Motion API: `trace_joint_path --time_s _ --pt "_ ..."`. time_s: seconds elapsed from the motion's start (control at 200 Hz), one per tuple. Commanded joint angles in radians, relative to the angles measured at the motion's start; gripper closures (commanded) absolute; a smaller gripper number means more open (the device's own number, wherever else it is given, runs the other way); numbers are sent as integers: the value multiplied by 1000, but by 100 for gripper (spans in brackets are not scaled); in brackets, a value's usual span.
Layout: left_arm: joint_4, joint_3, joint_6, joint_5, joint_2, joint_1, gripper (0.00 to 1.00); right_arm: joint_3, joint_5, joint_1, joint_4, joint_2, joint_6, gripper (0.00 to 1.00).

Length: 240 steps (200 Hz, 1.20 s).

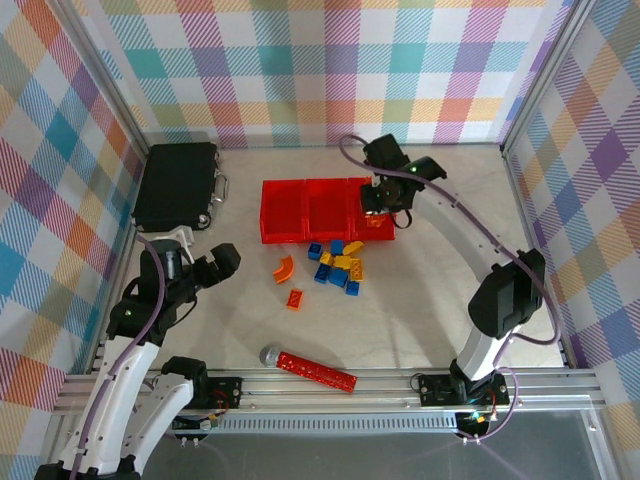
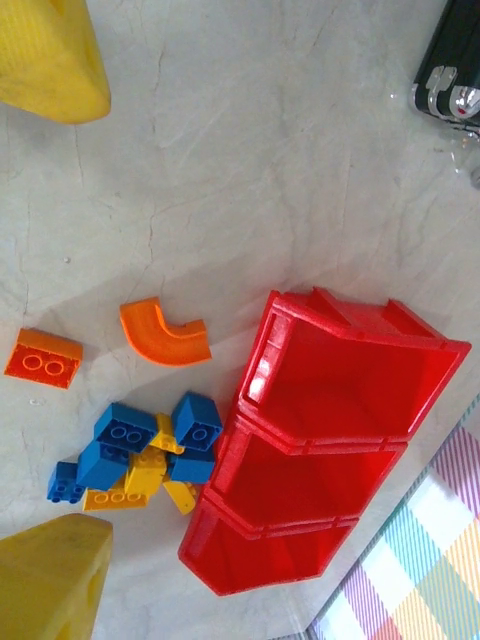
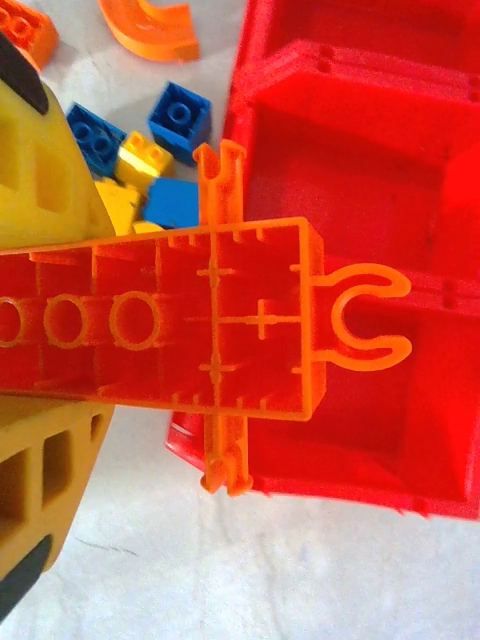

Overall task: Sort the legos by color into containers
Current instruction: Place the lego in the container.

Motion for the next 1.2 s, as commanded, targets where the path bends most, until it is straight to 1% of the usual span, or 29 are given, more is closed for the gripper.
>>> trace_joint_path --time_s 0.0,0.085,0.15,0.205,0.295,0.385,0.48,0.555,0.71,0.835,0.955,1.07,1.195 --pt "-12 26 17 37 5 -6 0 62 -86 -50 53 77 -134 79" --pt "-28 30 9 16 2 -6 1 111 -105 -66 53 147 -198 79" --pt "-55 28 -21 -43 -6 -6 0 148 -110 -71 47 205 -236 78" --pt "-58 24 -26 -58 -9 -6 1 181 -93 -77 33 251 -230 78" --pt "-46 20 -27 -65 -3 -6 1 221 -136 -92 34 313 -222 77" --pt "-27 29 -26 -74 16 -7 1 274 -136 -95 26 377 -232 77" --pt "28 20 -16 -45 37 -6 0 335 -101 -95 -3 437 -245 76" --pt "72 10 -29 -30 50 -6 0 362 -103 -97 -24 463 -249 76" --pt "231 -31 -52 38 77 -6 0 349 -110 -115 0 494 -265 74" --pt "299 -22 -30 83 123 -7 0 360 -116 -126 6 519 -255 74" --pt "348 -18 5 120 163 -8 1 359 -121 -127 18 525 -237 72" --pt "368 6 44 169 206 -14 1 364 -143 -127 20 525 -208 68" --pt "350 31 86 181 259 -28 0 369 -170 -126 26 528 -190 63"
